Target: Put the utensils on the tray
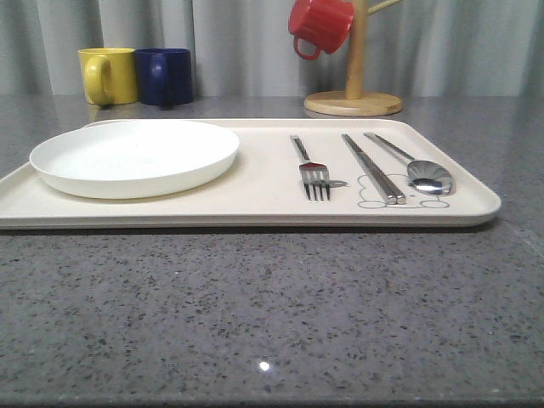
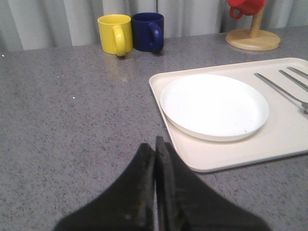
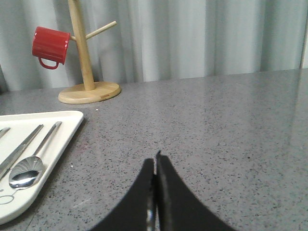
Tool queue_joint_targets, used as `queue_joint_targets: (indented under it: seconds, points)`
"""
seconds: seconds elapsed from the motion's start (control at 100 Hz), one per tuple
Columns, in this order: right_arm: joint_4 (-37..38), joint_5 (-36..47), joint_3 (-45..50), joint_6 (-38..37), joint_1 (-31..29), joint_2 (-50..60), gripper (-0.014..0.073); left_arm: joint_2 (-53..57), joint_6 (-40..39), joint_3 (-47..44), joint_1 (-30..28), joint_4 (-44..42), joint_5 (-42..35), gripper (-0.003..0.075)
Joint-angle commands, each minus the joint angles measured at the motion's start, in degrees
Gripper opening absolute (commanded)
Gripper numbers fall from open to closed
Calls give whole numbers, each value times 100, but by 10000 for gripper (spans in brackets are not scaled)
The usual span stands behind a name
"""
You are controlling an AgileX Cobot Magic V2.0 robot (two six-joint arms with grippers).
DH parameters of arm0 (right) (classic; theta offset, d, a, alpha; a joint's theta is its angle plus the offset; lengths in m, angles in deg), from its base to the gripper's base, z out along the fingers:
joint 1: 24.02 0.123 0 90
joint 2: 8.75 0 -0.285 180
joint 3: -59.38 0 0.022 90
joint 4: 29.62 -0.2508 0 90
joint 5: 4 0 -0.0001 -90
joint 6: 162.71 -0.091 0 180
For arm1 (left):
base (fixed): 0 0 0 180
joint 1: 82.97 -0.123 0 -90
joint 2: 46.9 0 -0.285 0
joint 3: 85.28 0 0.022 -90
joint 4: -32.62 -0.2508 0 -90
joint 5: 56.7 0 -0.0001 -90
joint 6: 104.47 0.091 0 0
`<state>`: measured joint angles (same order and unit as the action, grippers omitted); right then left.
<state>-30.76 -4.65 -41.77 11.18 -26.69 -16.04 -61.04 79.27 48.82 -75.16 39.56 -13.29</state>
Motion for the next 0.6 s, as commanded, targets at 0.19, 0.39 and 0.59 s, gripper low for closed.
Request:
queue_joint_targets:
  seconds: [0.19,0.39,0.59]
  points:
    - [-5,472,-4,55,-39,119,-74,-68,-564,-1128,-183,-1193,-2961,-19]
    - [-5,472,-4,55,-39,119,-74,103,-824,-2354,-569,-1253,-3977,-20]
    - [-5,472,-4,55,-39,119,-74,870,-824,-3271,-605,-1055,-4182,-19]
